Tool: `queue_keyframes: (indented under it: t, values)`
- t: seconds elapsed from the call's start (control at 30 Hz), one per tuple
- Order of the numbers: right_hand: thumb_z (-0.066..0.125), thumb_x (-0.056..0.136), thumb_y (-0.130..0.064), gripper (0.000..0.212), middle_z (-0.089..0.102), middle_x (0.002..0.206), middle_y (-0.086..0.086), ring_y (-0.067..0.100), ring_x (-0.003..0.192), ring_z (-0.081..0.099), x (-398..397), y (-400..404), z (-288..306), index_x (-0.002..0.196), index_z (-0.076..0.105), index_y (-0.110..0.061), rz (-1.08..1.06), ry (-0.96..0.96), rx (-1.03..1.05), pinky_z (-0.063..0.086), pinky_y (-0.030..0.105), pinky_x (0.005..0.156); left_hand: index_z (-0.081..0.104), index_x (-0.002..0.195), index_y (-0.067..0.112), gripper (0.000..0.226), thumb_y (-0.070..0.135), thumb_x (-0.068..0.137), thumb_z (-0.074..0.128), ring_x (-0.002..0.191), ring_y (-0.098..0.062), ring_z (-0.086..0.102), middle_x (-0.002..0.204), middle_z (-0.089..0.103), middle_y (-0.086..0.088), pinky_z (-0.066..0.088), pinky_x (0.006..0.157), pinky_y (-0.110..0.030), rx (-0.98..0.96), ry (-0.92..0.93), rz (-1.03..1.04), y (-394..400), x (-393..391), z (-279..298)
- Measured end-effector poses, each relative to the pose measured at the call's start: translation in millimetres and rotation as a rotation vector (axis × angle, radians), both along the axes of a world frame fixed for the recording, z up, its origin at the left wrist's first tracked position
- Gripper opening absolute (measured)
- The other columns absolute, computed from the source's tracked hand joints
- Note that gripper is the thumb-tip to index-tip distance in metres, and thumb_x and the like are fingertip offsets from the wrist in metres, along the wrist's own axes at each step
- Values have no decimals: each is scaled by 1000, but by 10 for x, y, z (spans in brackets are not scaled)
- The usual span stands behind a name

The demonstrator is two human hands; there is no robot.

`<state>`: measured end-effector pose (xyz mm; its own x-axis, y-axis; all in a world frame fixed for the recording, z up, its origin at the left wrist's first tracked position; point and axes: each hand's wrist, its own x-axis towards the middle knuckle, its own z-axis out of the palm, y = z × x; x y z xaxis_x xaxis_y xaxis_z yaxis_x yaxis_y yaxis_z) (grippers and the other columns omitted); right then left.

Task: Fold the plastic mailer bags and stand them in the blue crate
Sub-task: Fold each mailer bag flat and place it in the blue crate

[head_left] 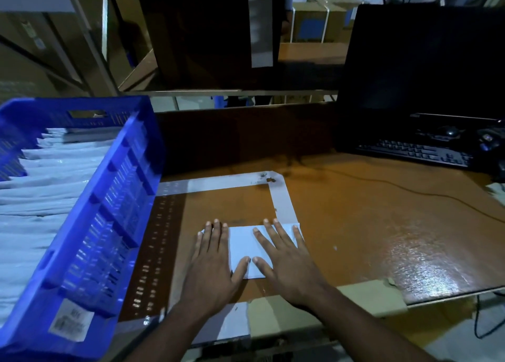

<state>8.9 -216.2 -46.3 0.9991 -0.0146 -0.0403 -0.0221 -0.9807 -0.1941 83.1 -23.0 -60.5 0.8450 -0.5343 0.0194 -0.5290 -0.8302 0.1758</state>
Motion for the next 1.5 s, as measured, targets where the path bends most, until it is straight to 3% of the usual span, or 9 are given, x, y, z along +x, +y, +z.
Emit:
queue_keyframes:
  t: [0.17,0.3,0.43,0.57,0.77,1.03,1.2,1.33,1.5]
  values:
    - [11,102,-67,65,-17,165,-12,4,148,-26,-104,6,-64,158,-5,-40,8,-7,6,-13,47,123,9,161,5,106,82,89,-2,157,-21,-1,169,4,-12,2,127,-44,12,-10,-11,86,-68,-25]
    - [22,102,-66,66,-7,165,-14,-2,149,-17,-58,-76,50,160,11,-35,-14,-3,177,-12,42,124,0,162,10,103,83,89,1,155,-16,-15,169,-8,-6,-6,126,-44,12,-19,-11,149,-45,44]
    - [20,104,-60,59,-4,163,-16,1,151,-14,-101,14,154,159,18,-36,-12,-65,135,-12,40,123,12,161,12,84,70,100,11,157,-14,-4,169,1,-2,4,126,-41,-93,-93,-129,193,-71,79]
    - [18,107,-52,55,-14,162,-15,5,151,-17,-151,135,17,159,7,-39,75,-27,42,-16,38,121,23,160,13,77,63,103,15,156,-14,11,168,14,-2,9,125,-38,-91,-62,-221,202,-108,-71]
    - [18,108,-52,55,-17,163,-17,1,147,-26,-54,37,1,158,-3,-44,119,16,29,-15,39,122,10,162,13,82,63,99,21,156,-12,-2,170,6,-4,5,127,-38,-66,-36,-136,169,-105,-72]
    - [12,102,-59,59,-7,166,-17,-1,148,-20,-162,69,26,158,9,-42,81,59,123,-12,39,123,15,162,15,91,72,94,-2,156,-12,3,168,5,1,8,127,-36,-43,-5,-201,230,-102,-34]
    - [12,97,-63,68,20,165,-10,6,152,5,-125,115,178,152,39,-34,-51,-59,191,-7,31,123,49,148,18,75,59,102,7,147,-15,37,157,44,-1,33,119,-38,-113,-48,-105,139,-37,145]
    - [-12,92,-64,83,11,168,-3,11,154,-3,-190,224,74,159,22,-28,-24,-30,91,-9,35,124,30,159,14,74,53,104,-1,155,-15,14,166,25,-2,18,125,-42,-46,-28,-223,66,-116,36]
    - [5,100,-59,66,-8,167,-10,3,150,-18,-175,129,5,161,5,-33,13,13,94,-11,34,123,29,160,18,66,50,103,17,157,-25,10,166,24,0,5,122,-47,16,-33,-215,69,-97,12]
